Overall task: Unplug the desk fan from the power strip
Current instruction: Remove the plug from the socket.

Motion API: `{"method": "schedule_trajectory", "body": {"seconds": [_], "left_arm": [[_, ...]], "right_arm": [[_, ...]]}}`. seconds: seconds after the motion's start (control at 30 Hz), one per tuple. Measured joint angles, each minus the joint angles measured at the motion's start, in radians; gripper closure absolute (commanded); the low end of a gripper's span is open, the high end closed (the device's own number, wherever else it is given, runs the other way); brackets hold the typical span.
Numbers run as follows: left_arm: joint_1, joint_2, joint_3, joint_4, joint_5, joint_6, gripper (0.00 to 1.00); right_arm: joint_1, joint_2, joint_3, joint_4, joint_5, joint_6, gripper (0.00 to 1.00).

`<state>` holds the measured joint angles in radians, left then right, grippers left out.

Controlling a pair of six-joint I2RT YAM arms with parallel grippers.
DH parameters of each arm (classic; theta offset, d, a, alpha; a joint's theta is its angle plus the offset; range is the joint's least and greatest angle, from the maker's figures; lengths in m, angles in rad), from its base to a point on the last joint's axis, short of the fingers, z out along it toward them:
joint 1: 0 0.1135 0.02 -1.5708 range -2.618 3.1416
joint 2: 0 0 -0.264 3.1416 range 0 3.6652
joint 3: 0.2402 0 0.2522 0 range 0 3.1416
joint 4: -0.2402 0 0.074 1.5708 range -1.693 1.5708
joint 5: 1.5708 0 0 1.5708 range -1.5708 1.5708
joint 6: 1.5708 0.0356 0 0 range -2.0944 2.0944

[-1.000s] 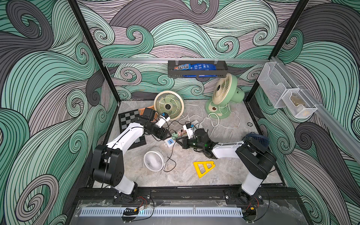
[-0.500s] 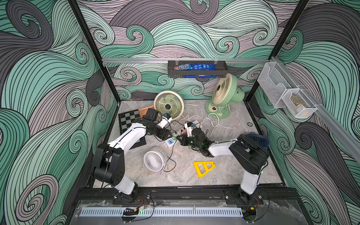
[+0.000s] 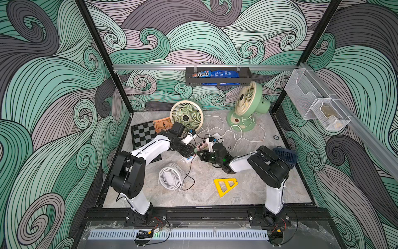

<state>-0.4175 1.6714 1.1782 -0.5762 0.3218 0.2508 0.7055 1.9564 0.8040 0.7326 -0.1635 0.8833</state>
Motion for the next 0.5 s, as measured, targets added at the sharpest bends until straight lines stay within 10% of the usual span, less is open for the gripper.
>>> {"method": "schedule_trajectory", "body": {"seconds": [0.5], "left_arm": [[-0.026, 0.069, 0.067, 0.022, -0.066, -0.039, 0.53]], "right_arm": [[0.000, 0.021, -0.014, 0.060, -0.006, 0.047, 1.00]]}}
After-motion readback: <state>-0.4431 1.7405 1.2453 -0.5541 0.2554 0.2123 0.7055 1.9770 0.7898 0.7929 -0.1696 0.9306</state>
